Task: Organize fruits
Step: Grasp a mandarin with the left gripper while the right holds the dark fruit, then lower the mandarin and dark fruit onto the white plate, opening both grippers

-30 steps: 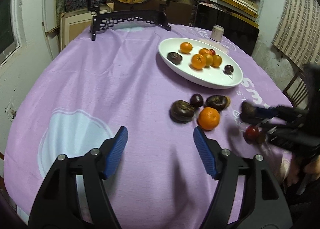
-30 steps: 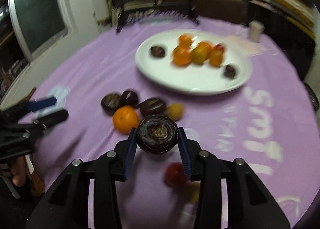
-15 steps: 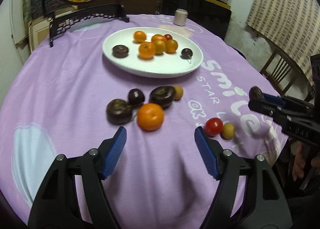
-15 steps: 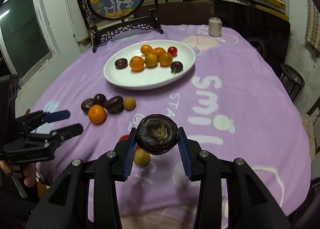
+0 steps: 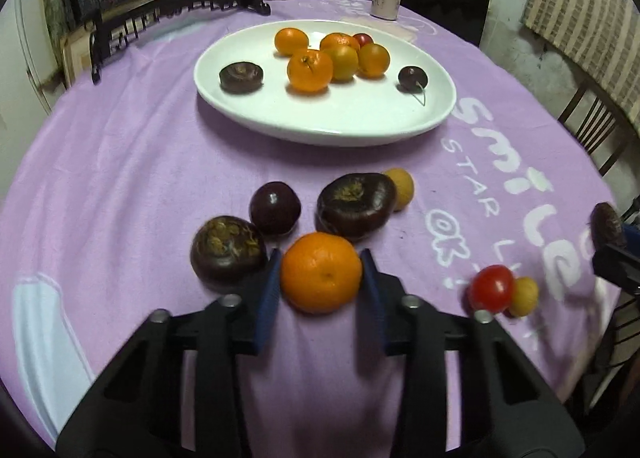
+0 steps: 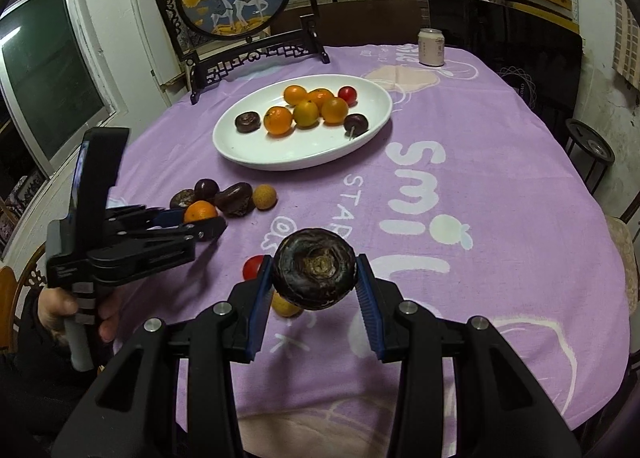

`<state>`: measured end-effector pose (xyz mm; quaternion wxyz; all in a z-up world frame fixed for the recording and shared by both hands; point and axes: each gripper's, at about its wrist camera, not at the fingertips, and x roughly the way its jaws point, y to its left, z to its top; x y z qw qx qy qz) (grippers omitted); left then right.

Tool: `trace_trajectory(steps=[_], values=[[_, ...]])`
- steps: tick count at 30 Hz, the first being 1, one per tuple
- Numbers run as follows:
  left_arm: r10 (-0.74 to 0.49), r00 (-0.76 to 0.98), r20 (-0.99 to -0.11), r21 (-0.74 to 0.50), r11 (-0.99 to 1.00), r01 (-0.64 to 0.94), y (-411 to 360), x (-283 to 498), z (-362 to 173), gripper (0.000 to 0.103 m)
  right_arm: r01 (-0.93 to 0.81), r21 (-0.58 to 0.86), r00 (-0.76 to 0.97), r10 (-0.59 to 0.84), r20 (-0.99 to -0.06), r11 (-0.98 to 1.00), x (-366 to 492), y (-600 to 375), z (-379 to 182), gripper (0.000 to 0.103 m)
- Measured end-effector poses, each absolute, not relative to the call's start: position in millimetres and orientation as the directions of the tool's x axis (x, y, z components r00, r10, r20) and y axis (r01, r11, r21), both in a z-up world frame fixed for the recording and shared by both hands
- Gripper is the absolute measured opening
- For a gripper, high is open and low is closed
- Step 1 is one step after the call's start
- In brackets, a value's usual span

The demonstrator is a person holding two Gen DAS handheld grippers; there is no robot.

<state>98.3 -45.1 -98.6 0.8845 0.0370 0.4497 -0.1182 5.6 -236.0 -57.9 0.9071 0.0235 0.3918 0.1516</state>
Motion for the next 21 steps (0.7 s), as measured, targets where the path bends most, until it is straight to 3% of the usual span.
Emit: trace_trajectory(steps=[9,16,21], values=[[-0.267,0.615,-0.742,-0.142,0.959,0.245,-14.0,61.4,-68.4,0.037,-0.267,0.164,0.633,0.301,-0.714,0.95,10.7,-228.6,-60.2,0.041],[-0.267,0.665,-0.697,-0.125,0.959,0.253,-2.8,58.8,-37.8,0.037,-0.309,0.137,0.624,0.309,-0.718,0.941,22.9,-210.4,-55.8,0.041],[-0.228,0.678,-0.699,-0.098,0.97,0.224,-2.3,100.5,-22.7,0.037,-0.352,0.125,0.63,0.334,-0.701,0.927,53.3,-195.5,-39.0,0.041]])
